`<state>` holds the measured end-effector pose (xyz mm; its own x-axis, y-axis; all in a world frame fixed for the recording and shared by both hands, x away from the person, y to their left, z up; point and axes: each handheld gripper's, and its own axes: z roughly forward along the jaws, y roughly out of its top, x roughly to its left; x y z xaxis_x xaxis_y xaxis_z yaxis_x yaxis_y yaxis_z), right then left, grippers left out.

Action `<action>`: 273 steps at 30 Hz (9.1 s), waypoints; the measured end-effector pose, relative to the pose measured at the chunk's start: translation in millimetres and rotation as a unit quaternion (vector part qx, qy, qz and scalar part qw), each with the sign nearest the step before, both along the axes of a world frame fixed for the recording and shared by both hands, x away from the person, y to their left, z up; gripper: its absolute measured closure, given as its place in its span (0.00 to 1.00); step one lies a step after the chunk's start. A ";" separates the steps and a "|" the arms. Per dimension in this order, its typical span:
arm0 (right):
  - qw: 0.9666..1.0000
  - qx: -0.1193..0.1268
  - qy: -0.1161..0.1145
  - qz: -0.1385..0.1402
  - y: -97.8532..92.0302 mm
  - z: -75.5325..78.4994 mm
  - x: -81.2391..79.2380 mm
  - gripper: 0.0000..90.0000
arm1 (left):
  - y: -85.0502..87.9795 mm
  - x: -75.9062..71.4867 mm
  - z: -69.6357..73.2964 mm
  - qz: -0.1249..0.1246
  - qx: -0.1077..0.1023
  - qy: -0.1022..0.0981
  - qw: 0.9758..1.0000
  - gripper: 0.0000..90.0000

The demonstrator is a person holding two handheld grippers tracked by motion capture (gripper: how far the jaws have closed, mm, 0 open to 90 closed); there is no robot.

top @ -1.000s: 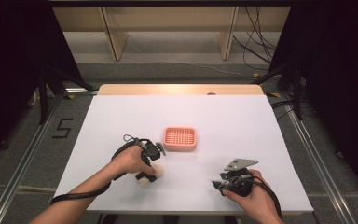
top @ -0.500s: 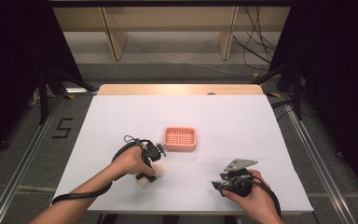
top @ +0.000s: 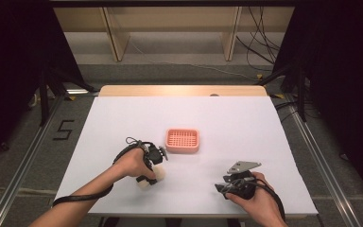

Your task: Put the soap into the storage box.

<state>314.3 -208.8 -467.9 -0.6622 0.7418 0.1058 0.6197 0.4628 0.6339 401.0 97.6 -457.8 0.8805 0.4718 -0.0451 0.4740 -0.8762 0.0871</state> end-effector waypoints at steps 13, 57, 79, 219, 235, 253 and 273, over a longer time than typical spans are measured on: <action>1.000 -0.009 0.009 -0.005 -0.4 2.1 -1.1 0.59 | 2.4 3.2 9.9 -0.002 -0.024 -0.029 0.999 0.55; 1.000 0.001 -0.011 -0.011 -2.2 0.2 0.5 0.58 | 9.6 15.7 31.8 0.035 -0.113 -0.126 0.985 0.55; 1.000 0.006 -0.012 -0.015 -2.1 -0.6 0.3 0.58 | 7.6 25.0 35.8 0.031 -0.132 -0.147 0.980 0.55; 1.000 0.002 -0.012 -0.011 -4.2 2.0 0.6 0.56 | -27.1 70.6 42.2 0.023 -0.175 -0.202 0.963 0.55; 1.000 0.005 -0.013 -0.013 -4.0 1.3 0.8 0.55 | -30.9 75.7 38.5 0.025 -0.180 -0.204 0.962 0.55; 1.000 0.006 -0.017 -0.011 -4.4 1.4 1.4 0.55 | -34.3 80.8 34.7 0.017 -0.186 -0.209 0.960 0.55; 1.000 0.007 -0.019 -0.011 -4.8 1.6 1.5 0.55 | -39.4 86.5 27.7 0.011 -0.190 -0.213 0.958 0.55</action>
